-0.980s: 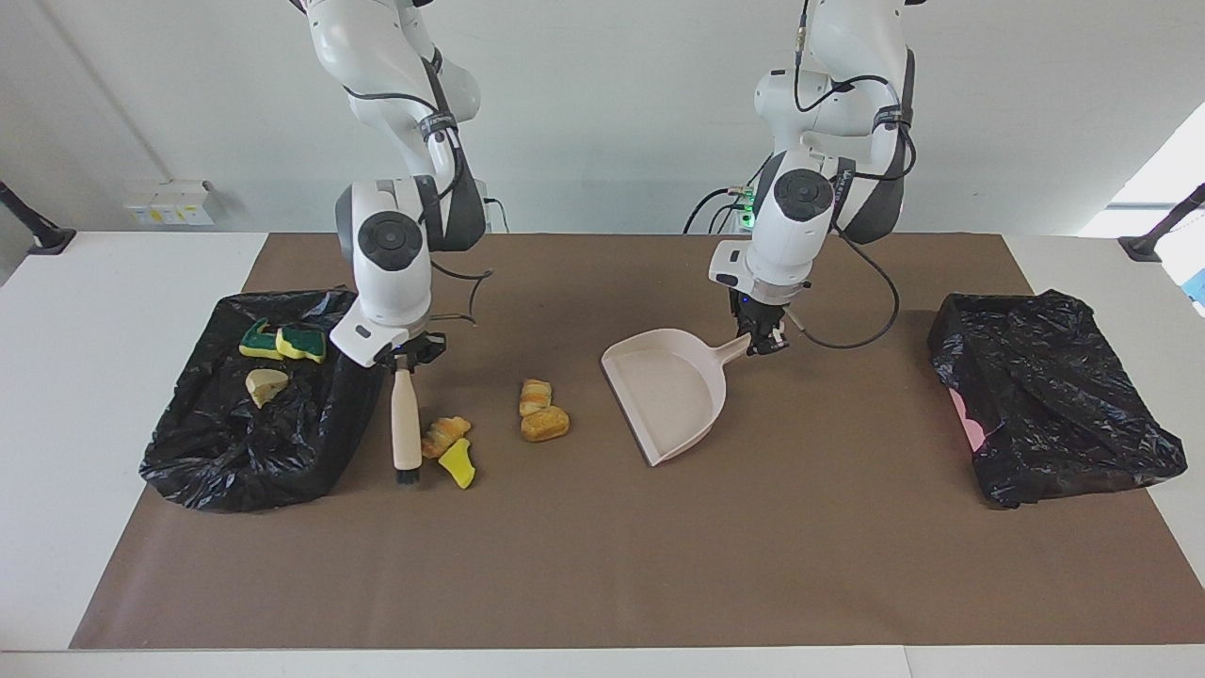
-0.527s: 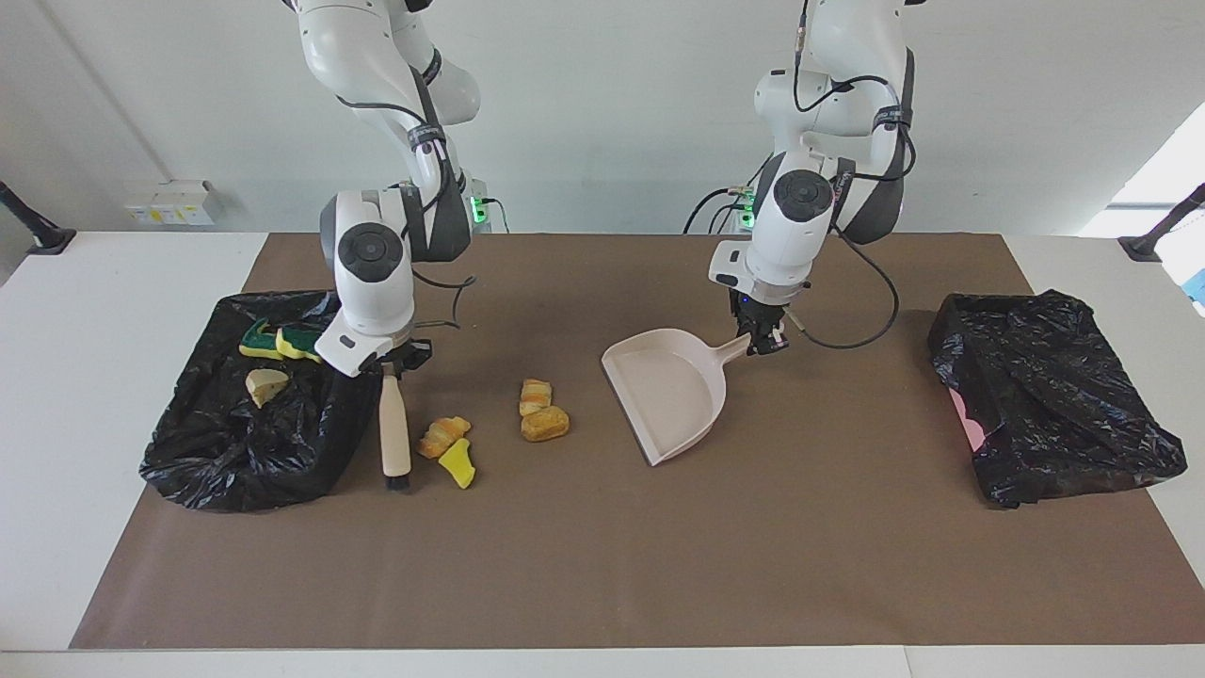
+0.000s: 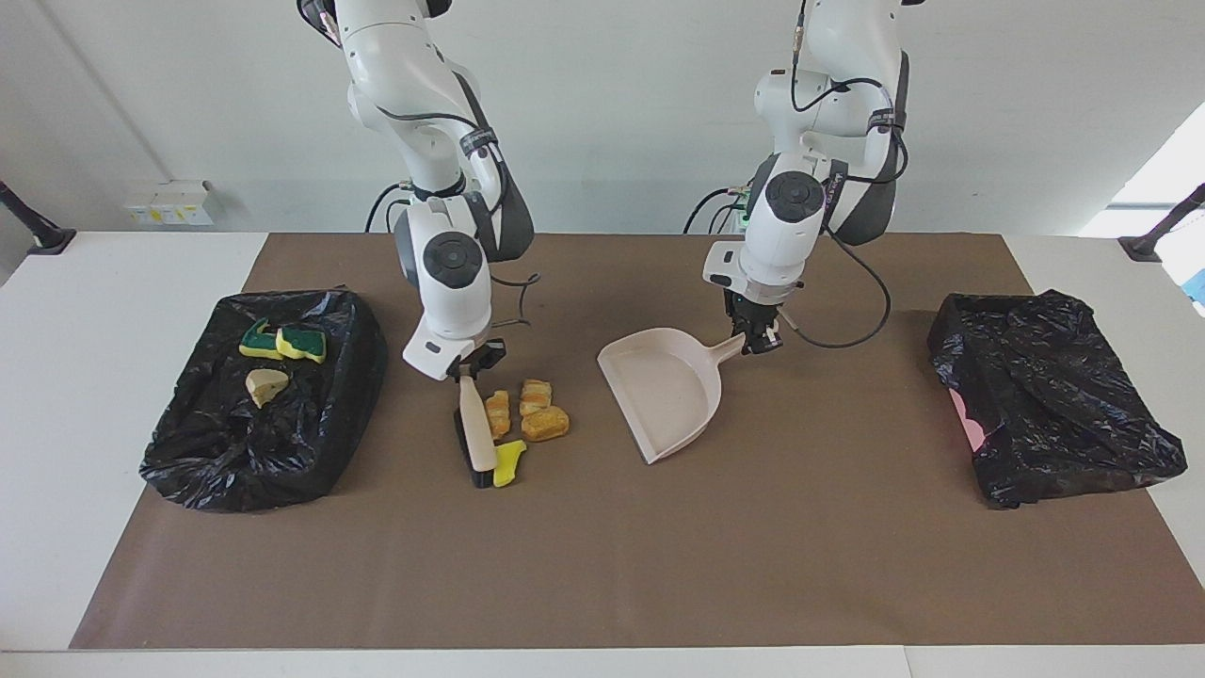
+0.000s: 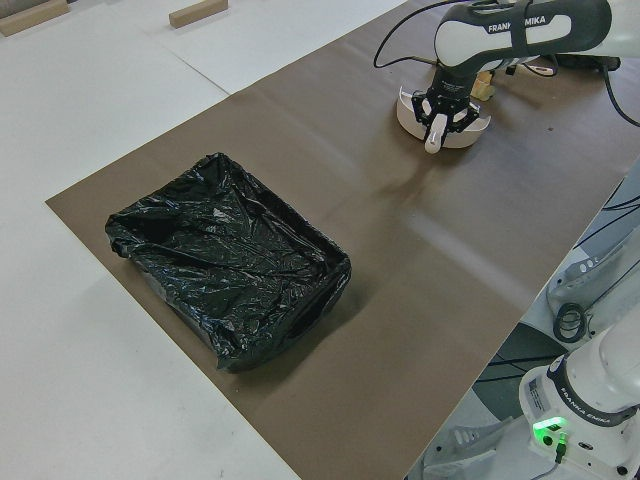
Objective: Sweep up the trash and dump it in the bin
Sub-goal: 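Sweep the sponge pieces with the right gripper toward the held dustpan, then sweep the remaining sponge pieces into the dustpan with the right gripper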
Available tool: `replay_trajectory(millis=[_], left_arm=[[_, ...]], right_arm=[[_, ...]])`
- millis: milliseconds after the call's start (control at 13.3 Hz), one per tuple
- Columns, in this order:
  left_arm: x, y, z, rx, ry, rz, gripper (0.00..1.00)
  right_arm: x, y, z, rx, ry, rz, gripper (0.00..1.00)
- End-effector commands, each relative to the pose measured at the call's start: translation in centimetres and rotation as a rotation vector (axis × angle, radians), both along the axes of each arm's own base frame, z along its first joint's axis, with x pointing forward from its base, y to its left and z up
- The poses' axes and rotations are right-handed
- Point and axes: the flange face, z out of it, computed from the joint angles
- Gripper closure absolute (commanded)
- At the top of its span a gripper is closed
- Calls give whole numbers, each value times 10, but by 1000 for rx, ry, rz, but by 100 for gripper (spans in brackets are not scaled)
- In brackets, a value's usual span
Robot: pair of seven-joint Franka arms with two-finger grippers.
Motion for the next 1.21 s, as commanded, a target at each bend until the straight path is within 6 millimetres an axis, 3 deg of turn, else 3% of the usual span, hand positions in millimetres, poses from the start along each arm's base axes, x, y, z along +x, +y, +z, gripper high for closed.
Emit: replay_trajectory(millis=[0,377,527,754,904,1130], left_arm=[[-7,0,1,6,-23,4,100],[-7,-1,1,6,-25,9,100],[-7,0,1,6,-23,10,100],[-7,0,1,6,-24,12,100],[-7,0,1,7,-24,24,100],[-7,0,1,7,-24,32,100]], right_arm=[[-16,52,-12,66,18,0,100],[-58,132,-2,234,87,-22,100],[-58,136,3,238,94,-17,100],[-48,114,23,217,109,-37,100],[-13,80,48,136,67,-16,100],[21,44,38,68,-24,38,100]])
